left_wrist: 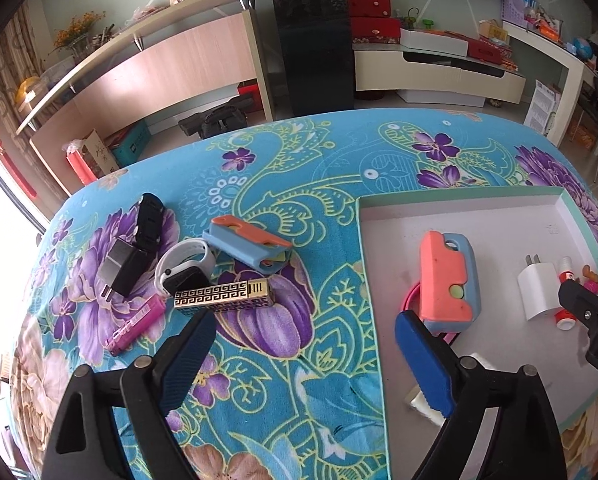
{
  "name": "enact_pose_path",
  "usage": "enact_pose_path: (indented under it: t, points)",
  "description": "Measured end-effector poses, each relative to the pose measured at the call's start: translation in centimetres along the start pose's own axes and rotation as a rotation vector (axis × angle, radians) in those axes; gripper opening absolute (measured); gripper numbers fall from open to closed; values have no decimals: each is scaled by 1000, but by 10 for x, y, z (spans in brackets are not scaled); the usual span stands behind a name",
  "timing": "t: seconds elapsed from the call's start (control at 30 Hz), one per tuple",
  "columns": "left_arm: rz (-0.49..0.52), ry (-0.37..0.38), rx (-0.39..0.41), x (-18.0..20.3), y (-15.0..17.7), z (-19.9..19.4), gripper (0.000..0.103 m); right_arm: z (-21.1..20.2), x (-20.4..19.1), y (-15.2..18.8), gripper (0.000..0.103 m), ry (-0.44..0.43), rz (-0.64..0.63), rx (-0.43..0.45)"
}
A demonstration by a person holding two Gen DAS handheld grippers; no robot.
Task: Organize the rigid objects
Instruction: 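Carry the cube and case into the white tray and open both tools, then withdraw both open tools from the tray back over the pile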
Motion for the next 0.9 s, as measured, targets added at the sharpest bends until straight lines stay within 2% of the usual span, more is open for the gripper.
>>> enact_pose_path:
  t: [0.1, 0.43, 0.63, 0.9]
  points:
    - [-14, -23, 0, -8, 1, 1, 102, -4, -2, 0, 88, -10, -9, -5]
    - [-74, -73, 8, -45, 2, -2, 103, -11, -30, -4, 91, -21, -56, 28]
    - [-147, -134, 25, -85, 7, -9, 103, -9, -78, -4, 91, -112, -116, 47]
    - [-263, -250, 14, -149, 23, -11, 103, -12, -153, 6, 91, -254, -214, 65]
Point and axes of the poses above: each gripper's, at about its wrist camera, not at the fingertips, and z roughly the way its jaws point, x to its right, y to its underside, the point moved 6 cm from there along z, roughly the way its jaws point, and after that the axes turned 1 degree about y, right-handed, at the moved point
